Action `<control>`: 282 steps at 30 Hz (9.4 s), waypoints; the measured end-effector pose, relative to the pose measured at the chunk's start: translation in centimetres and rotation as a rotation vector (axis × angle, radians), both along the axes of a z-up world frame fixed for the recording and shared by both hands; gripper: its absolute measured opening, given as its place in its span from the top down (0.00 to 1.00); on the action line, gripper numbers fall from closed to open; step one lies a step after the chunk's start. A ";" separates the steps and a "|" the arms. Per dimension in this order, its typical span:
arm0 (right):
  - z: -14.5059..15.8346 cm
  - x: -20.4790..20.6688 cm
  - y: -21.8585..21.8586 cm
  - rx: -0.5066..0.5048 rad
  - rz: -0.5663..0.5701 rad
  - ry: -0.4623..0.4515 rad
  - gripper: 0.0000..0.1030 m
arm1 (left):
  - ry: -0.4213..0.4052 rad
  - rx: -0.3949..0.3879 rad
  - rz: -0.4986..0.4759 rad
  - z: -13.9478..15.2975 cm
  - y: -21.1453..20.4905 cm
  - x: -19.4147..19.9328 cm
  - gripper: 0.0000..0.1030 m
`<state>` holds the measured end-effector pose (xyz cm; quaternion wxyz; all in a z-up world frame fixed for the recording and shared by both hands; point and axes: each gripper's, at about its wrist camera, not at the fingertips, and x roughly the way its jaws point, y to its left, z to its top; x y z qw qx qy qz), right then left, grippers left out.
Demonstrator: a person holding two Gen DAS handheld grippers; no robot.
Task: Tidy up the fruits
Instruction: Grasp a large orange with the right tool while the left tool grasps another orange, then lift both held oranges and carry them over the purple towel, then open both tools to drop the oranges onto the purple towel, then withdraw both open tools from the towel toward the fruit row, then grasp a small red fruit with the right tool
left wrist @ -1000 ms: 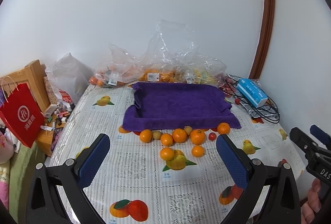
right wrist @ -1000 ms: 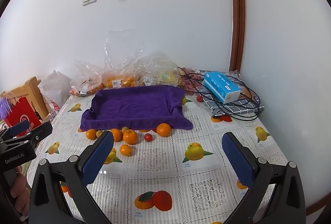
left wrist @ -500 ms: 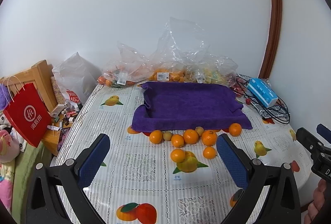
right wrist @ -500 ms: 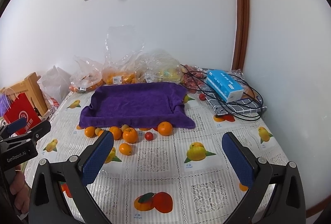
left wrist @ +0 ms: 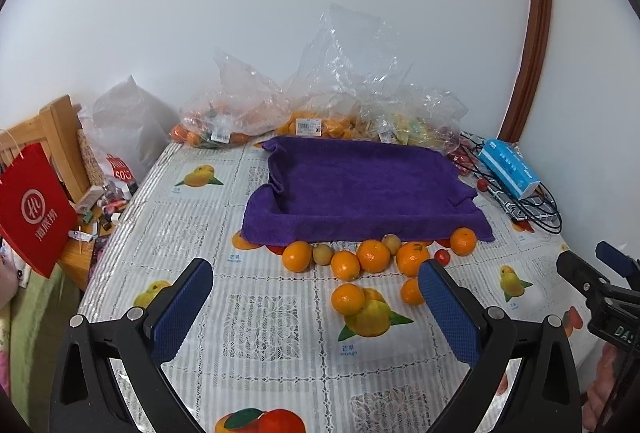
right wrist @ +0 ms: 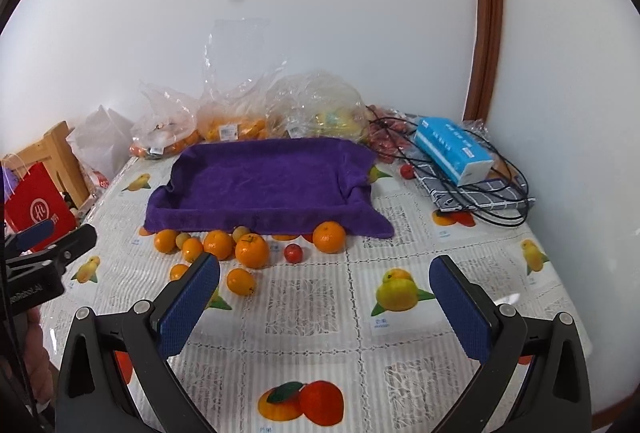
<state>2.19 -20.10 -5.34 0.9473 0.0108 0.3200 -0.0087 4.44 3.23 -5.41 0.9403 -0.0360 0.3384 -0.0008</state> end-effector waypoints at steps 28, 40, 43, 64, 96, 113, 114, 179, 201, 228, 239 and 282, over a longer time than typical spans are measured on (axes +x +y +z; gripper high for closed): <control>-10.1 11.5 -2.3 0.103 0.017 0.167 0.26 | 0.117 0.004 0.021 -7.4 2.9 8.2 0.07; -12.8 15.7 -0.7 0.031 0.067 0.206 0.46 | 0.158 -0.018 0.004 -9.2 4.0 10.0 0.07; -13.8 16.5 -0.7 0.028 0.060 0.227 0.47 | 0.183 -0.036 -0.011 -9.8 4.1 10.4 0.12; -14.0 16.5 -0.8 0.016 0.051 0.206 0.57 | 0.218 -0.001 -0.073 -12.3 2.5 12.9 0.57; -5.3 13.3 -1.0 0.069 0.089 0.030 0.58 | 0.060 -0.006 -0.071 -5.4 1.8 13.0 0.69; -4.0 20.6 1.0 0.043 0.143 -0.036 0.58 | 0.019 -0.054 -0.083 -5.9 -1.4 21.1 0.69; -4.2 20.9 0.9 0.043 0.143 -0.037 0.58 | 0.019 -0.047 -0.082 -6.5 -1.5 21.2 0.69; -9.1 22.7 0.4 0.038 0.097 0.081 0.10 | 0.056 -0.059 -0.087 -8.7 -1.7 21.1 0.30; -8.0 22.3 -2.0 0.083 0.068 0.033 0.03 | 0.030 -0.043 -0.101 -8.2 -2.0 20.5 0.13; -3.0 8.5 -1.9 0.190 0.041 -0.061 0.04 | -0.028 -0.070 -0.132 -3.5 -1.3 8.7 0.14; -2.8 3.8 -3.7 0.146 0.004 -0.063 0.05 | -0.040 -0.064 -0.110 -2.8 -0.8 3.4 0.14; -11.9 11.3 1.3 0.140 0.098 0.168 0.52 | 0.130 -0.079 -0.038 -9.9 5.0 6.2 0.15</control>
